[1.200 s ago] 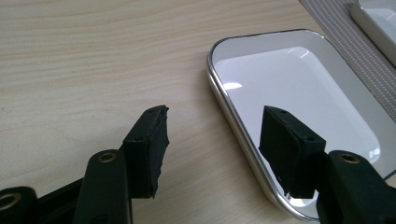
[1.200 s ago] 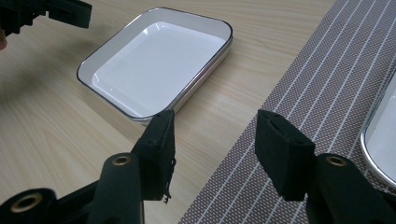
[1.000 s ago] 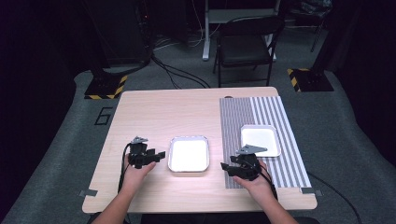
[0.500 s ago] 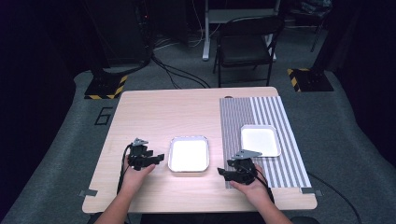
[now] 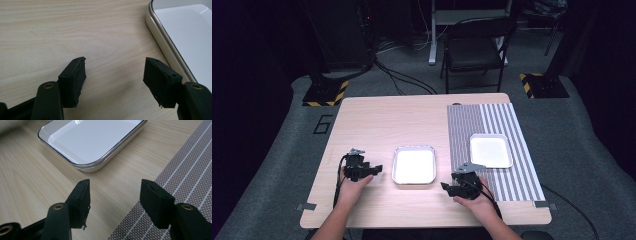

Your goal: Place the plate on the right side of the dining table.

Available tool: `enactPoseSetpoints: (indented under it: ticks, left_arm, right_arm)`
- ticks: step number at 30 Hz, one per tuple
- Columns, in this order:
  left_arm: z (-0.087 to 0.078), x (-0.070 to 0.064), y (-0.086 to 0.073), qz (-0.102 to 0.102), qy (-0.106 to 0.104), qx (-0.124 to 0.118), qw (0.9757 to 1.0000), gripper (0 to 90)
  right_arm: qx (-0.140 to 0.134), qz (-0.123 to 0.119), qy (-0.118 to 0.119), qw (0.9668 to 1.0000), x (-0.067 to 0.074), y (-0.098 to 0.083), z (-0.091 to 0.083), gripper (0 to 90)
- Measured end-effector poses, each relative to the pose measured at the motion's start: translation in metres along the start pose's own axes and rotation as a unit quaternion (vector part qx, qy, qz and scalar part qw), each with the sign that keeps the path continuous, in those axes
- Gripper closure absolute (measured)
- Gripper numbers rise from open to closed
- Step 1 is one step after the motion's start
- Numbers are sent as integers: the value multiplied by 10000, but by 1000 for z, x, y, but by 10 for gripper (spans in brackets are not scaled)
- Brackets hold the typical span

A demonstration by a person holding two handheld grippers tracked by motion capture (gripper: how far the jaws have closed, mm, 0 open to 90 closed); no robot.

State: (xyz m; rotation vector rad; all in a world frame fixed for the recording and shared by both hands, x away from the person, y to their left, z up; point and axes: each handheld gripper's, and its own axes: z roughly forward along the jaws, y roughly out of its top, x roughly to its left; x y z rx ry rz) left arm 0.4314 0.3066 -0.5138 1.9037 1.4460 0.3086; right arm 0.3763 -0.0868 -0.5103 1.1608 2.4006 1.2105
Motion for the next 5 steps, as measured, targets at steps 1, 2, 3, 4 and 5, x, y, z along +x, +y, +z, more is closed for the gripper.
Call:
enactPoseSetpoints:
  ticks: [1, 2, 3, 4, 5]
  left_arm:
    - [0, 0, 0, -31, 5, 6, 10000, 328]
    - [0, 0, 0, -30, 18, 1, 10000, 327]
    - [0, 1, 0, -20, 55, -11, 10000, 324]
    - [0, 0, 0, -26, 115, -38, 9999, 323]
    - [0, 1, 0, 57, 157, -8, 9999, 323]
  right_arm:
    - [7, -4, -25, 10000, 0, -1, 1, 408]
    - [13, -65, -53, 10000, 0, -1, 2, 408]
    - [47, -71, -102, 9999, 0, -2, 3, 408]
    - [69, -91, -125, 9999, 0, -2, 4, 407]
    - [68, -117, -145, 9998, 0, -2, 4, 405]
